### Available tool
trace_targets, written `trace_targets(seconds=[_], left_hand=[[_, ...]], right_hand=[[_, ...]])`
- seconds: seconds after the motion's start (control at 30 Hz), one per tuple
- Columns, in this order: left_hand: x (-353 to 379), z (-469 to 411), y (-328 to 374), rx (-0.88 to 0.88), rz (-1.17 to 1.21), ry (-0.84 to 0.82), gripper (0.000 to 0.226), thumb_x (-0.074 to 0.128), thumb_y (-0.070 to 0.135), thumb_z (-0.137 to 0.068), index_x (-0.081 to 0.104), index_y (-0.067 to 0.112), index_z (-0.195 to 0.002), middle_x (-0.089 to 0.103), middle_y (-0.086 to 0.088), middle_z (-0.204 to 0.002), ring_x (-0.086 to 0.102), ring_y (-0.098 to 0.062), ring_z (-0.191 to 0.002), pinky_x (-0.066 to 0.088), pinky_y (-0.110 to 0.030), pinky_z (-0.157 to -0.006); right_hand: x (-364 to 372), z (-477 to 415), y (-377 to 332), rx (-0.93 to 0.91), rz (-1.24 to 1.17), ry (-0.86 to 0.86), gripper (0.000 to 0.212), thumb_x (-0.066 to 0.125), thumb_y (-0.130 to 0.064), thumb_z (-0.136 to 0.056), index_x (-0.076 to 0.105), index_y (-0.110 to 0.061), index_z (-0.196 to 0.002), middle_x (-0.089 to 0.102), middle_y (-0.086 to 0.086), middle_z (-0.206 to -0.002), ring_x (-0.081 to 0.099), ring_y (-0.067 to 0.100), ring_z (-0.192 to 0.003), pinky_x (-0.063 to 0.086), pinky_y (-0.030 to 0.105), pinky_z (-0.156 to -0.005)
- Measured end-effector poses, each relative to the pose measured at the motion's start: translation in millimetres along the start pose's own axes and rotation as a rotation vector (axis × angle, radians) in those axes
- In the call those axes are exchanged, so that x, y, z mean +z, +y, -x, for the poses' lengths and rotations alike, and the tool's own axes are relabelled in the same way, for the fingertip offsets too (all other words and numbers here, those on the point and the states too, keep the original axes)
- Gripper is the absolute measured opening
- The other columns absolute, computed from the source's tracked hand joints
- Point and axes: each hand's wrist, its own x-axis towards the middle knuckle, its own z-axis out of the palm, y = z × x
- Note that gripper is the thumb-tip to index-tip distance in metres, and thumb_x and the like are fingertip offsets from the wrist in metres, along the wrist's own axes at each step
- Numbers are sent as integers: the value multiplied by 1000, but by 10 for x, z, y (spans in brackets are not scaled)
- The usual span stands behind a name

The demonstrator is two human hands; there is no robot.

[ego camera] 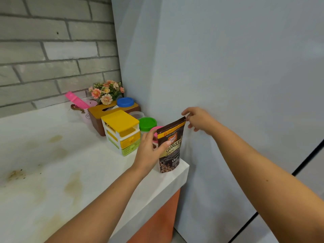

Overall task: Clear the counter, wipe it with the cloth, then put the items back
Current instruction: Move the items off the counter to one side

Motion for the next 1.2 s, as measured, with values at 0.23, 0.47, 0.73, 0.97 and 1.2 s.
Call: trace_targets(seconds=[0.23, 0.47, 0.73, 0.97, 1.2], left_hand=[[-236, -25, 184, 24, 116, 123, 40, 39, 37, -97, 46, 17, -131, 46, -2, -125, 47, 0, -107, 36, -1, -84], [-654, -23, 264, 73, 183, 337, 24, 33, 40, -97, 53, 28, -100, 53, 12, -96, 53, -17, -98, 45, -42, -90], [-1441, 346, 157, 23, 101, 587, 23, 34, 34, -98, 47, 27, -79, 55, -5, -86, 54, -25, -81, 46, -44, -73], [-2437, 966, -1, -36, 72, 749, 23, 35, 42, -88, 46, 24, -79, 54, 2, -85, 51, -15, -80, 44, -33, -73], [-3610, 1888, -184, -83, -59, 862, 23, 37, 35, -94, 48, 22, -80, 55, -2, -87, 52, -16, -80, 43, -33, -73]], right_hand=[[-244, 23, -526, -233, 73, 236, 26, 44, -16, -95, 59, -16, -115, 59, 4, -95, 60, 24, -87, 52, 36, -80], [4, 179, -1012, -471, 16, 150, 21, 52, -25, -93, 64, -15, -106, 57, 2, -82, 56, 20, -81, 43, 27, -71], [570, 415, -1697, -668, -22, 24, 20, 54, -24, -92, 66, -11, -103, 56, 2, -78, 50, 17, -77, 38, 25, -63], [1300, 942, -2567, -823, -9, -109, 18, 54, -26, -92, 66, -15, -99, 58, 0, -69, 60, 23, -77, 48, 29, -68], [2210, 1743, -3496, -902, -83, -261, 13, 54, -30, -92, 61, -20, -92, 58, 0, -71, 61, 25, -79, 51, 35, -73]])
